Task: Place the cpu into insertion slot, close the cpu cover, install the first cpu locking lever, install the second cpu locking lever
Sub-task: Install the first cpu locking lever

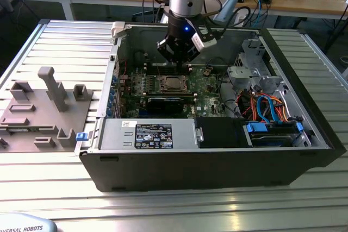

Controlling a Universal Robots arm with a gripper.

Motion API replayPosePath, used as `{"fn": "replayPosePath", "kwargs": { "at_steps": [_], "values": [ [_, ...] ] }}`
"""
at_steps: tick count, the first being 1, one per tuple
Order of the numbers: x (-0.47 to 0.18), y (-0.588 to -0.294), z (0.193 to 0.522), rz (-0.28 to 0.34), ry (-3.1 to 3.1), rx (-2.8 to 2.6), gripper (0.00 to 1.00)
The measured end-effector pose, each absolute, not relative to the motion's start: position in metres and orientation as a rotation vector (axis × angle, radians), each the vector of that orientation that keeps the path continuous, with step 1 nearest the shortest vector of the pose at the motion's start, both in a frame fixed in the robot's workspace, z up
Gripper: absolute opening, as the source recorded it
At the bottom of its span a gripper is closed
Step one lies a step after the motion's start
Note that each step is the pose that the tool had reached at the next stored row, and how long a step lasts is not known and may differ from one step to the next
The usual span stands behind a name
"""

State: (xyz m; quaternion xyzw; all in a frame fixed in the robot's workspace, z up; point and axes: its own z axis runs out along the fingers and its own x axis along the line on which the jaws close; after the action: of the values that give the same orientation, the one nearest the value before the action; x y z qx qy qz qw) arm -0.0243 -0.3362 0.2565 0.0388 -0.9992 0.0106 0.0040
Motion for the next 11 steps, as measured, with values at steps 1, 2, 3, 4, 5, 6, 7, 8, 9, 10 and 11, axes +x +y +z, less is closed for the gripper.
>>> {"fn": "replayPosePath", "kwargs": {
  "at_steps": [1, 2, 3, 4, 5, 6, 7, 8, 9, 10, 11],
  "values": [
    [-0.0250, -0.3362, 0.2558, 0.033, -3.131, 0.121, 0.11],
    [-0.0261, -0.3362, 0.2553, 0.033, -3.131, 0.122, 0.11],
    [-0.0262, -0.3362, 0.2553, 0.033, -3.131, 0.122, 0.11],
    [-0.0261, -0.3361, 0.2552, 0.033, -3.131, 0.122, 0.11],
    [-0.0262, -0.3358, 0.2552, 0.033, -3.131, 0.121, 0.11],
    [-0.0262, -0.3354, 0.2552, 0.033, -3.131, 0.121, 0.11],
    [-0.0262, -0.3352, 0.2553, 0.033, -3.131, 0.122, 0.11],
    [-0.0262, -0.3348, 0.2552, 0.033, -3.131, 0.122, 0.11],
    [-0.0266, -0.3347, 0.2551, 0.033, -3.131, 0.121, 0.11],
    [-0.0271, -0.3347, 0.2551, 0.033, -3.131, 0.121, 0.11],
    [-0.0276, -0.3347, 0.2550, 0.033, -3.131, 0.122, 0.11]
  ]
}}
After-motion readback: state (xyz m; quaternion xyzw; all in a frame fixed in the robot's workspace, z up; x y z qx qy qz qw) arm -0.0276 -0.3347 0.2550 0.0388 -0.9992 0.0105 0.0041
